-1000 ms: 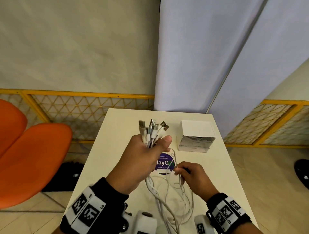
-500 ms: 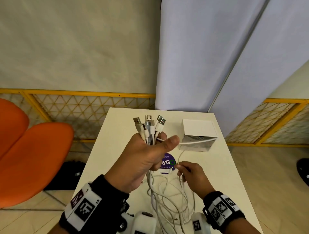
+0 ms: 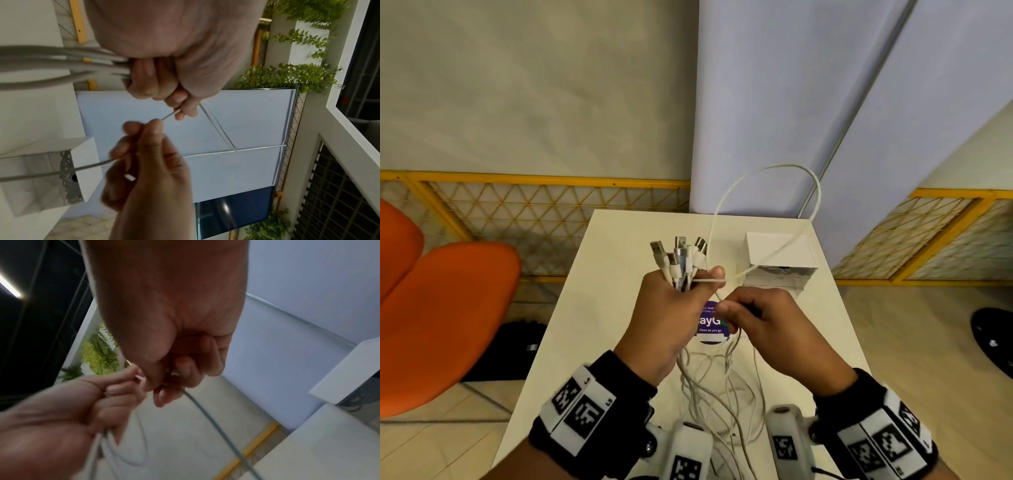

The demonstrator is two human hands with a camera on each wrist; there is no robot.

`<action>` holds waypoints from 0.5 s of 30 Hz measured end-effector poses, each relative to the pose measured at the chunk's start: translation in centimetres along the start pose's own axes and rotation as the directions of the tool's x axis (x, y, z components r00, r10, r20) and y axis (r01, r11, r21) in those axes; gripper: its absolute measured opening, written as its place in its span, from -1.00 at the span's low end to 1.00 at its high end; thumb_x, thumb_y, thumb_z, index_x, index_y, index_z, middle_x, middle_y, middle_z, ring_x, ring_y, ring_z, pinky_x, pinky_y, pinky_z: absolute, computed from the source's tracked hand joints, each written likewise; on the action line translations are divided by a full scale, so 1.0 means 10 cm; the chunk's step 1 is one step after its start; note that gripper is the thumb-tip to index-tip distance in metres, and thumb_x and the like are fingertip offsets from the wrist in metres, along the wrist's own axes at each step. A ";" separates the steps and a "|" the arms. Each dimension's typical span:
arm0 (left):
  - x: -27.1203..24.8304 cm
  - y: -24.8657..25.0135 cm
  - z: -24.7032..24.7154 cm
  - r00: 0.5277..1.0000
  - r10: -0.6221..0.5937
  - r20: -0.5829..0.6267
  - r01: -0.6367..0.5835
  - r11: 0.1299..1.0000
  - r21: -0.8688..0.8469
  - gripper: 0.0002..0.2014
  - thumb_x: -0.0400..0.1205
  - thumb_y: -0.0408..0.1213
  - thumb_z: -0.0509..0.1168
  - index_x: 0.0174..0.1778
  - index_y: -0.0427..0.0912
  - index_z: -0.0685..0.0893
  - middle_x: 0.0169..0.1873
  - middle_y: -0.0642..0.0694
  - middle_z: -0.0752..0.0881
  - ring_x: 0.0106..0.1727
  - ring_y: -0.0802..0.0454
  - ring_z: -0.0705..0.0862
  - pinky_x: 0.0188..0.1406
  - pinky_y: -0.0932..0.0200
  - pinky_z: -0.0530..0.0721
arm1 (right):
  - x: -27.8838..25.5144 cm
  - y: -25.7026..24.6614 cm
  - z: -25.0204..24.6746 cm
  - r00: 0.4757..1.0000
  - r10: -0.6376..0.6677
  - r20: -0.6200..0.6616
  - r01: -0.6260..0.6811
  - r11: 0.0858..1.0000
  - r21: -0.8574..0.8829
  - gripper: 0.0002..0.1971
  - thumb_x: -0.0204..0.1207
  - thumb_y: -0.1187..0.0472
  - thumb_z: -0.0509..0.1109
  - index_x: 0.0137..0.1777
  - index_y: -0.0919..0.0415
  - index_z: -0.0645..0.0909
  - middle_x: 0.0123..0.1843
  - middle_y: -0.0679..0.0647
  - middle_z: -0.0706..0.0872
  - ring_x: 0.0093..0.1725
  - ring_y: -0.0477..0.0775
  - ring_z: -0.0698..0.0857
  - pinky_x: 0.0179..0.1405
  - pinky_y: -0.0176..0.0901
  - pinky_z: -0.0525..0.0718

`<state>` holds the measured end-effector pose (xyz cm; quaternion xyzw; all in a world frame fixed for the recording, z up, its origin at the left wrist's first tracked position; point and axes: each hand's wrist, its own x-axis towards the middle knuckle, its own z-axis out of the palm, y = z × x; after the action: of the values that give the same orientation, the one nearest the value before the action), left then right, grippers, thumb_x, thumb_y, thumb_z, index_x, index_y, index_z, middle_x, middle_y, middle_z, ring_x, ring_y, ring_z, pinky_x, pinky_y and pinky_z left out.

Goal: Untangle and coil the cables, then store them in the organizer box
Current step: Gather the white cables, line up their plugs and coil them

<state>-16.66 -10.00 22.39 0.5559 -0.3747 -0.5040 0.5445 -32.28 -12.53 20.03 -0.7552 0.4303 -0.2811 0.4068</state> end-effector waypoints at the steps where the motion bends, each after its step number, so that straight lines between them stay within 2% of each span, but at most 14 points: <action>1: 0.00 0.01 0.00 1.000 0.023 -0.020 -0.024 1.000 -0.014 -0.87 0.62 -0.32 0.47 -0.22 -0.25 0.72 -0.74 0.15 0.48 -0.75 0.22 0.44 -0.66 0.41 0.38 | -0.01 0.08 0.00 1.000 0.018 0.012 -0.018 1.000 -0.006 -0.67 0.69 0.13 0.35 -0.35 -0.14 0.62 -0.42 -0.19 0.67 -0.36 -0.14 0.62 -0.37 -0.41 0.45; 3: 0.01 0.03 -0.03 0.996 0.060 -0.064 -0.063 0.997 -0.043 -0.91 0.61 -0.33 0.47 -0.21 -0.21 0.75 -0.71 0.18 0.48 -0.70 0.23 0.41 -0.59 0.30 0.36 | -0.07 0.35 0.00 0.998 0.052 0.024 -0.052 0.999 -0.014 -0.71 0.69 0.12 0.34 -0.29 -0.01 0.67 -0.39 -0.15 0.69 -0.36 -0.08 0.61 -0.34 -0.27 0.52; 4: 0.03 0.04 -0.05 0.994 0.066 -0.081 -0.072 0.995 -0.068 -0.92 0.60 -0.33 0.48 -0.21 -0.20 0.77 -0.68 0.18 0.46 -0.68 0.22 0.35 -0.57 0.24 0.33 | -0.10 0.53 0.01 0.996 0.081 0.031 -0.080 0.997 -0.013 -0.73 0.70 0.12 0.33 -0.26 0.05 0.68 -0.36 -0.08 0.71 -0.39 -0.07 0.60 -0.31 -0.20 0.55; 5: 0.04 0.05 -0.07 0.993 0.069 -0.099 -0.079 0.991 -0.106 -0.92 0.60 -0.34 0.48 -0.22 -0.19 0.78 -0.66 0.13 0.42 -0.66 0.19 0.28 -0.55 0.23 0.28 | -0.14 0.72 0.02 0.991 0.127 0.044 -0.126 0.992 -0.006 -0.74 0.70 0.14 0.33 -0.24 0.08 0.69 -0.31 0.01 0.74 -0.37 0.03 0.64 -0.30 -0.15 0.58; 7: 0.05 0.07 -0.11 0.989 0.074 -0.126 -0.097 0.978 -0.183 -0.90 0.60 -0.37 0.48 -0.24 -0.18 0.79 -0.64 0.05 0.35 -0.63 0.12 0.18 -0.59 0.25 0.24 | -0.25 1.12 0.06 0.970 0.235 0.064 -0.237 0.971 0.027 -0.77 0.69 0.24 0.32 -0.20 0.12 0.71 -0.24 0.11 0.76 -0.30 0.16 0.72 -0.33 -0.21 0.56; 11: 0.00 0.03 -0.07 0.989 0.096 -0.112 -0.116 0.974 -0.193 -0.90 0.60 -0.35 0.47 -0.25 -0.22 0.76 -0.63 0.04 0.40 -0.64 0.13 0.19 -0.57 0.26 0.25 | -0.41 1.59 0.17 0.933 0.356 0.041 -0.358 0.933 0.041 -0.79 0.68 0.30 0.33 -0.15 0.12 0.72 -0.22 0.08 0.78 -0.24 0.08 0.79 -0.30 -0.12 0.62; 13: -0.05 0.01 -0.02 0.988 0.123 -0.090 -0.136 0.978 -0.157 -0.90 0.59 -0.33 0.47 -0.24 -0.22 0.78 -0.63 0.08 0.50 -0.66 0.18 0.29 -0.54 0.23 0.30 | -0.38 1.65 0.26 0.931 0.365 0.034 -0.365 0.931 0.024 -0.82 0.66 0.28 0.36 -0.15 0.09 0.72 -0.24 0.02 0.78 -0.26 0.04 0.79 -0.29 -0.26 0.60; 15: -0.07 0.01 0.03 0.986 0.146 -0.076 -0.156 0.976 -0.149 -0.92 0.58 -0.36 0.47 -0.23 -0.23 0.78 -0.63 0.11 0.54 -0.67 0.19 0.36 -0.53 0.20 0.31 | -0.32 1.66 0.35 0.939 0.343 0.025 -0.343 0.939 0.016 -0.88 0.63 0.26 0.42 -0.12 0.11 0.73 -0.18 0.01 0.78 -0.29 0.01 0.77 -0.26 -0.30 0.63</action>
<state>-17.04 -9.39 22.62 0.4981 -0.3576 -0.4705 0.6346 -38.05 -13.41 3.82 -0.6676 0.5480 -0.2022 0.4616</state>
